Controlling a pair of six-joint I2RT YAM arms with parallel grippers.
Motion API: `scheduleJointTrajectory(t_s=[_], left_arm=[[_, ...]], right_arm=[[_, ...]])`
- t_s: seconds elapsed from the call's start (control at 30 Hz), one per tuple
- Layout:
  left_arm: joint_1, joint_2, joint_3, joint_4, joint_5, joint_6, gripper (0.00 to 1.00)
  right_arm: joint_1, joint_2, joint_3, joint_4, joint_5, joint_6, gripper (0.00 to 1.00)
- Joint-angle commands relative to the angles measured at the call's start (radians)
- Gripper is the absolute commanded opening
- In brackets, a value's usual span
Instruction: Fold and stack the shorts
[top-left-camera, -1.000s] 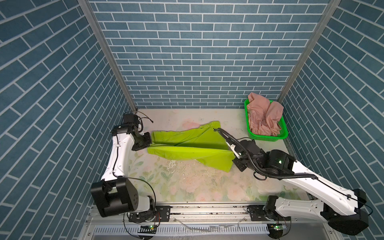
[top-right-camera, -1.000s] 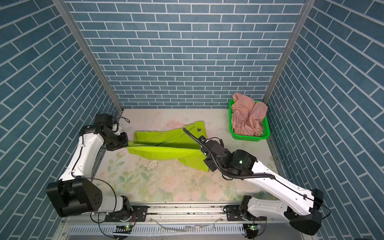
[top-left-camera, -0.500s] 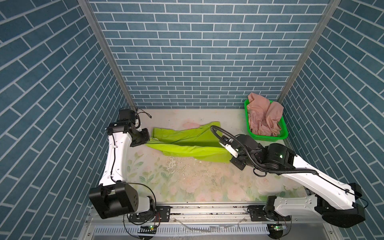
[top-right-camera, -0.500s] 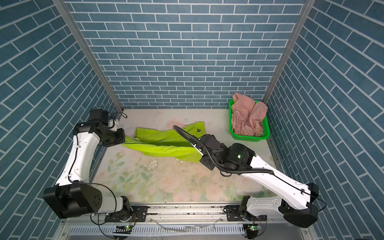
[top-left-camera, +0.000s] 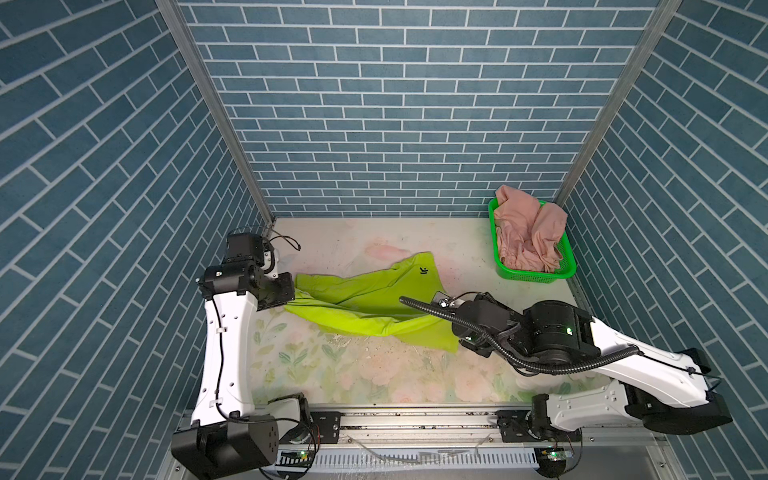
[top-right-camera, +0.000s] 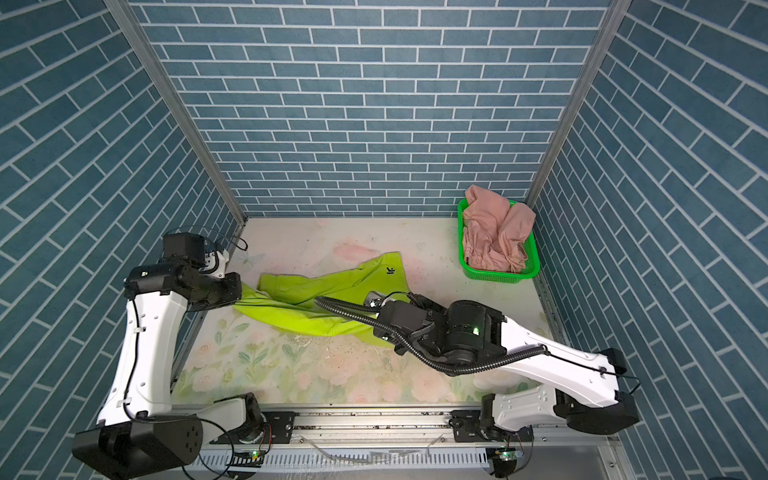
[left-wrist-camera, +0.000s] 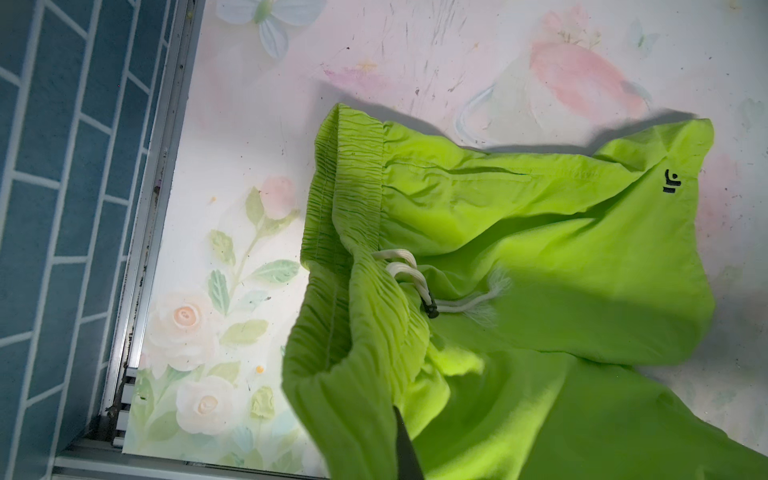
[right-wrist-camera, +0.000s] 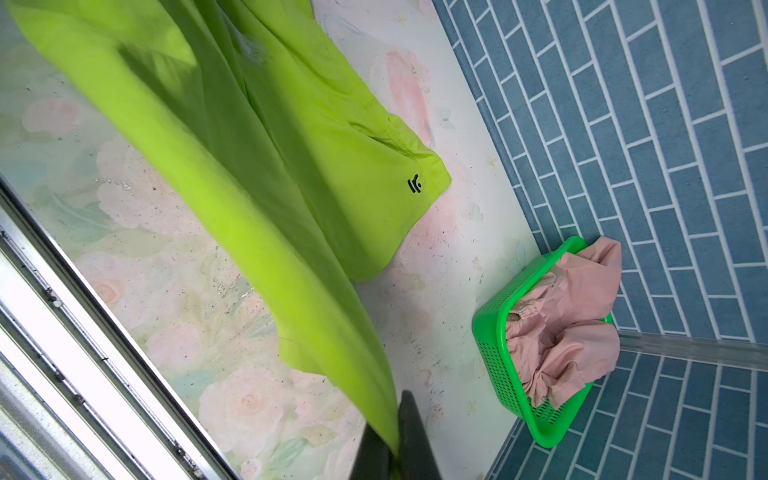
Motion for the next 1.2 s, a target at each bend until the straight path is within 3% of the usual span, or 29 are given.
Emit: scheduleJointTrajectory(t_s=[0.0,0.2,0.43,0.7,1.17], left_arm=[[0.012,0.067,0.019,0.034,-0.031,0.009,0.0],[0.025,0.216,0.091,0.069,-0.051,0.004,0.0],[0.032,0.38,0.218,0.053,-0.074,0.011,0.0],[0.035,0.567,0.334,0.047,-0.112,0.011,0.0],[0.036,0.937,0.723,0.009,-0.164,0.023,0.0]], right_arm=[[-0.098,-0.058,-0.016,0.081,-0.062,-0.077,0.0],[-0.338,-0.05,-0.056,0.199,-0.307,-0.193,0.0],[-0.548,0.119,0.008,0.238,-0.557,-0.302,0.0],[-0.725,0.345,0.152,0.268,-0.66,-0.4,0.0],[-0.86,0.731,0.395,0.333,-0.831,-0.436,0.0]])
